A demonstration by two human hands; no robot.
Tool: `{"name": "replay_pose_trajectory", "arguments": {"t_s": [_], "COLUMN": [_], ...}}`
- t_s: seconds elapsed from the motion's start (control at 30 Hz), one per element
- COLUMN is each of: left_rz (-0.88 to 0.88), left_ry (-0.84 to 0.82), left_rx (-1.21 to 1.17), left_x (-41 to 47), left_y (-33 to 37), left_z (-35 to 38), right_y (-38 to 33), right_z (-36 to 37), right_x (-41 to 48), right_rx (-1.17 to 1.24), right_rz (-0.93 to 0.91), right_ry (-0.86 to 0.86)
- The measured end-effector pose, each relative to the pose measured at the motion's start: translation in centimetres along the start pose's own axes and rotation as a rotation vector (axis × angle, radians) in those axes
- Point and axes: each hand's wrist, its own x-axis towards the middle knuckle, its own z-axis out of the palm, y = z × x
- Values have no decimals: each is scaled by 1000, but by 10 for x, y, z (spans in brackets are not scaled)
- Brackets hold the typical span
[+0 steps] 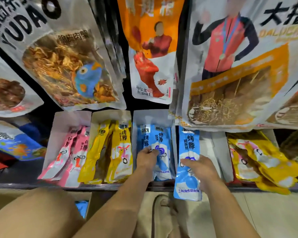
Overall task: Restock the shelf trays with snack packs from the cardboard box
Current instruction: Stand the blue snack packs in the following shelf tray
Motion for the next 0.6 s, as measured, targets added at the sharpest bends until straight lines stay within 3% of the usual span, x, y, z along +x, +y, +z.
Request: {"name": "replay_pose_trajectory", "arguments": {"t_s": [0.4,0.6], "left_rz": [119,168], "left_ry": [66,-45], "left_rx": [450,553], "left_x": [3,-10], "left_y": [-19,-15], "left_z": [16,6], "right_y": [4,3], "right_z": [-14,-7], "right_x": [7,2], "right_rx": [36,-12], "right_rz": [63,67], "right_ry": [11,-5]}}
